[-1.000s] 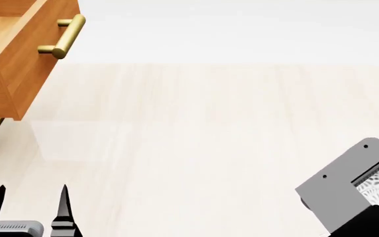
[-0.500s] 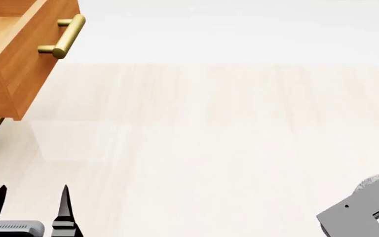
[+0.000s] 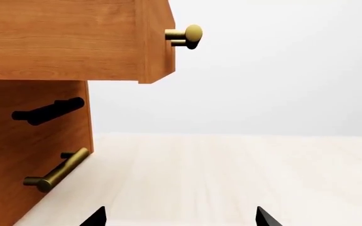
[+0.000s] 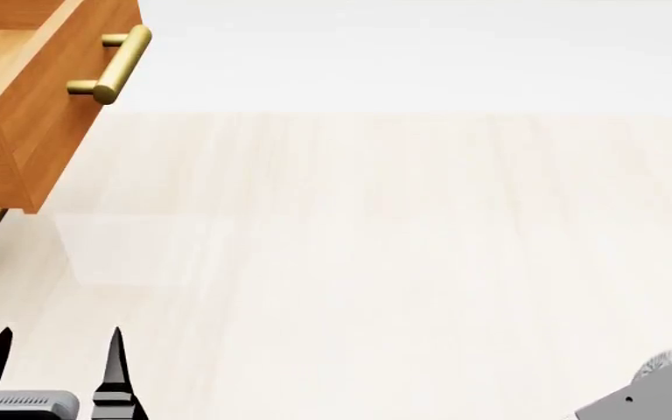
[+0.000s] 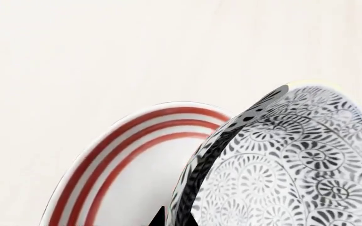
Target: Put the bowl on the plate.
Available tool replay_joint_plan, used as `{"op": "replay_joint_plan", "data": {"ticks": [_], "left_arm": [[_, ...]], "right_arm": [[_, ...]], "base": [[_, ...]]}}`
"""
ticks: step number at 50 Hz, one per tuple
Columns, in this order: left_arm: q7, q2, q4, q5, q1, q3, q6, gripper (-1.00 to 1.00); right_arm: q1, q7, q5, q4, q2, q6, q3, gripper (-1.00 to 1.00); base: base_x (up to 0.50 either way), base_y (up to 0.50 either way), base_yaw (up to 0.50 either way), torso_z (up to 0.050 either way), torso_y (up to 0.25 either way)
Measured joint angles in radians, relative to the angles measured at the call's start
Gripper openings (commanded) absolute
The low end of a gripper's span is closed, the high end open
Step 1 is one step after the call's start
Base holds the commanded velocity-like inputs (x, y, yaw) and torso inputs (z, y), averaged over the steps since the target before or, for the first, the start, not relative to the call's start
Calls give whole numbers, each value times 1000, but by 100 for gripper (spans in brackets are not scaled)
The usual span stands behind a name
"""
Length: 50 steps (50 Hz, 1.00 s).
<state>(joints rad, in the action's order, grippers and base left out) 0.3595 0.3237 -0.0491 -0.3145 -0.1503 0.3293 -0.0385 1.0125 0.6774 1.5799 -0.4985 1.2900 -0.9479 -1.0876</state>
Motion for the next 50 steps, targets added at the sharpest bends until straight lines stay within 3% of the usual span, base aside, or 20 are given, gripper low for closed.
{"op": "replay_joint_plan", "data": {"ticks": [50], "left_arm": [[13,11,-17,-8,2,11,4,100]], "right_arm": [[-146,-64,-84,29,-3,180,-43,-100]], "base": [[0,0,0,0,0]]}}
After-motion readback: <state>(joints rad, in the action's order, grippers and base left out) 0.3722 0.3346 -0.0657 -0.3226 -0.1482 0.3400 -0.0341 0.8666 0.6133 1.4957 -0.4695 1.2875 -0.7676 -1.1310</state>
